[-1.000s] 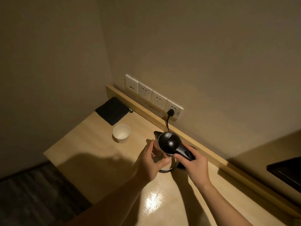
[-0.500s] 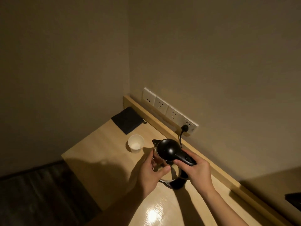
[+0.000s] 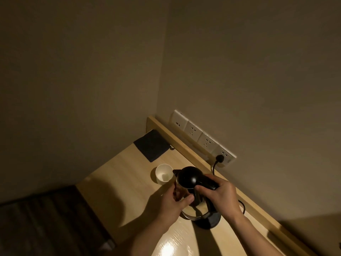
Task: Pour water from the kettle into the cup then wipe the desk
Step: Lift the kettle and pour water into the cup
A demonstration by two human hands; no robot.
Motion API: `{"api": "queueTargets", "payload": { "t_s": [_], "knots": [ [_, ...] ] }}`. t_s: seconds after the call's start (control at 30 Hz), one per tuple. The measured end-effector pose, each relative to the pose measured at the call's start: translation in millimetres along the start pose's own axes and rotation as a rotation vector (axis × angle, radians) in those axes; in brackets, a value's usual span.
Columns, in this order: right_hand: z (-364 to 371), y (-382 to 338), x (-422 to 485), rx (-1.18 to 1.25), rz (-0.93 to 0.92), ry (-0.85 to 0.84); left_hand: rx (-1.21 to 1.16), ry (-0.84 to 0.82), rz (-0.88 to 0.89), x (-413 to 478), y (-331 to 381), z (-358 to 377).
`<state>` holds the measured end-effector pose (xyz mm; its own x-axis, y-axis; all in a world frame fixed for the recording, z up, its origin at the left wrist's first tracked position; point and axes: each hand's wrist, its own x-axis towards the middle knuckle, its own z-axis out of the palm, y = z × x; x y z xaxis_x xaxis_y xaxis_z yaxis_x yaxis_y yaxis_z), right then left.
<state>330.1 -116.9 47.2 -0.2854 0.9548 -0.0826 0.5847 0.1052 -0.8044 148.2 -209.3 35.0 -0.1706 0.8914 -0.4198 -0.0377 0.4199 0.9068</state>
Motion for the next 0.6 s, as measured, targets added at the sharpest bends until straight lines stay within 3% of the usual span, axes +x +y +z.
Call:
{"api": "queueTargets", "payload": {
  "t_s": [0.6],
  "knots": [
    [13,-8,17,-0.178,0.064,-0.029,-0.129,-0.057,-0.120,17,-12,-11]
  ]
}}
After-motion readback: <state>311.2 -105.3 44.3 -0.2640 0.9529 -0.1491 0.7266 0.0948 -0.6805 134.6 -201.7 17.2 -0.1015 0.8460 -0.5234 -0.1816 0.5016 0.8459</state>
